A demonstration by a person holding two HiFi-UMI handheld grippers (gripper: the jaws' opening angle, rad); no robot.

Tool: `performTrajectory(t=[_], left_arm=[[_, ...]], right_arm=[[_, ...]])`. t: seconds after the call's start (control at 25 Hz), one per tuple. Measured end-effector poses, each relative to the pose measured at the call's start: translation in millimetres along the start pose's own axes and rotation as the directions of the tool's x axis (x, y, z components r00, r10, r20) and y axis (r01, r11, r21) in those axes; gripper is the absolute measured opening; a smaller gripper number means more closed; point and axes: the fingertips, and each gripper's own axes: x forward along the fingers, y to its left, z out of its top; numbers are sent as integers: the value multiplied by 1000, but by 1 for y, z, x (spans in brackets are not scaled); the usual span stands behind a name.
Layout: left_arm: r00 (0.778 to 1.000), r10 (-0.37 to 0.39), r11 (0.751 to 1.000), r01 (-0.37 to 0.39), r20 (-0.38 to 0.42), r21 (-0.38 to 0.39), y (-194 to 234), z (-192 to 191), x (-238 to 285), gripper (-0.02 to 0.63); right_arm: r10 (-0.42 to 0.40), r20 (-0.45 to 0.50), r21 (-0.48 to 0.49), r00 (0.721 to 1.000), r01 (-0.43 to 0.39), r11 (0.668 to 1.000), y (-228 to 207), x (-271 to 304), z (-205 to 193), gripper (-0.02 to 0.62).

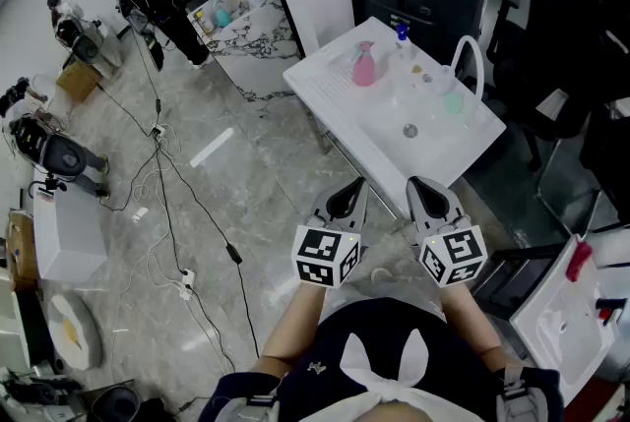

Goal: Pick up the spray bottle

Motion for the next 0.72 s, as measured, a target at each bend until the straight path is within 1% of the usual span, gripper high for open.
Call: performTrajectory(t=[0.4, 0.56, 0.72], left_arm=[[999, 26, 999, -25, 28, -24, 2, 3, 32, 32], [999, 33, 999, -33, 15, -30, 6, -1, 39, 32], [999, 49, 998, -49, -2, -46, 24, -4, 44, 32]], right_arm=[[18, 20, -40, 1000, -17, 999, -31, 13, 1, 25], [32, 14, -29, 999, -31, 999, -36, 24, -3, 25], [36, -4, -10, 999, -36, 999, -37, 41, -8, 26]])
